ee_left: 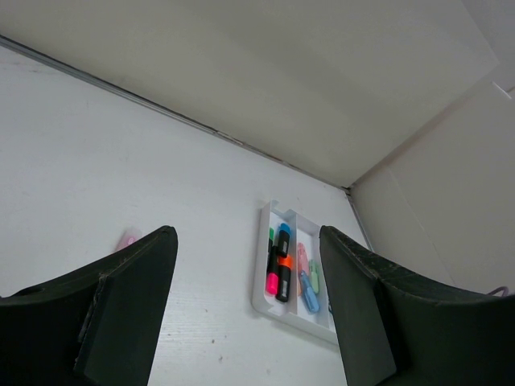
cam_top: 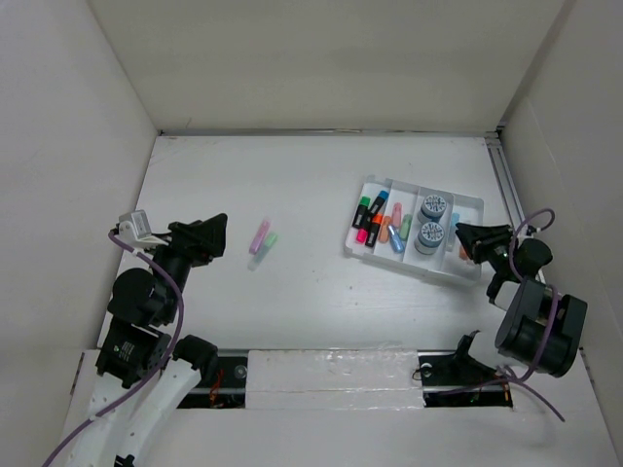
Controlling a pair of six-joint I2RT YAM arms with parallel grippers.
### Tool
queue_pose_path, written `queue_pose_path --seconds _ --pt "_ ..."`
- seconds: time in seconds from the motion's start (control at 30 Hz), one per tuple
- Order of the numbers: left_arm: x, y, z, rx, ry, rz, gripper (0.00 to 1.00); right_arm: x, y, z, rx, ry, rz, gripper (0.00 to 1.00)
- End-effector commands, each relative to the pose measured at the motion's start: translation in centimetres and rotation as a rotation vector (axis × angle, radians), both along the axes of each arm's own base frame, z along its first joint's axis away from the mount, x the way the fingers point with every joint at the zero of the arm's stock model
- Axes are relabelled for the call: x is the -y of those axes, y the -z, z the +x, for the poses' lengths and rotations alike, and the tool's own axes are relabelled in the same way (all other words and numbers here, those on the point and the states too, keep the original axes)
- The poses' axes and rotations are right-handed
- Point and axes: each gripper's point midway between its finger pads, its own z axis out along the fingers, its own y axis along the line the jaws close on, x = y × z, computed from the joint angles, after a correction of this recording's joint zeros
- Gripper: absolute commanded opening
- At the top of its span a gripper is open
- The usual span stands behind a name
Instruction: Organize the desk
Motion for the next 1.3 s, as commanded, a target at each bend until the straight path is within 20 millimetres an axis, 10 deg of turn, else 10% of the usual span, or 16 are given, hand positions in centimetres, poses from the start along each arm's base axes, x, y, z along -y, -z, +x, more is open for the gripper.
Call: queue_pose_path --seconds 0.0,0.1,0.33,0.4,0.53,0.77,0.97,1.27 --pt "0.4 -0.9 0.3 0.035 0.016 -0.001 0.67 -1.6 -4.0 -0.1 0.160 -0.074 -0.067 0.35" --pt "0.6 -0.8 0.4 0.033 0.022 0.001 0.67 -6.3 -6.4 0.4 0.210 -0.199 -0.167 0.00" --pt "0.6 -1.0 0.4 0.037 0.023 -0.001 0.67 -19.9 -12.4 0.6 0.308 -0.277 -0.454 0.11" --pt "0.5 -0.9 0.3 0.036 0.020 -0.001 0.67 -27.4 -11.3 0.1 0.285 -0.429 -0.514 0.00" --pt "0.3 -1.1 0.2 0.041 0.013 -0.004 0.67 -33.4 -11.6 -1.2 0.320 -0.558 -0.524 0.00" --pt "-0.5 -1.3 -0.1 0.037 -0.026 -0.019 0.67 -44.4 -4.7 -2.2 0.196 -0.680 -0.692 0.17" --pt "-0.8 -1.5 -0.2 0.042 -0.037 -0.023 0.67 -48.8 -1.4 -2.8 0.112 -0.708 -0.777 0.60" --pt "-1.0 -1.5 -0.4 0.046 -0.041 -0.024 0.67 -51.1 5.2 -2.1 -0.025 -0.660 -0.997 0.69"
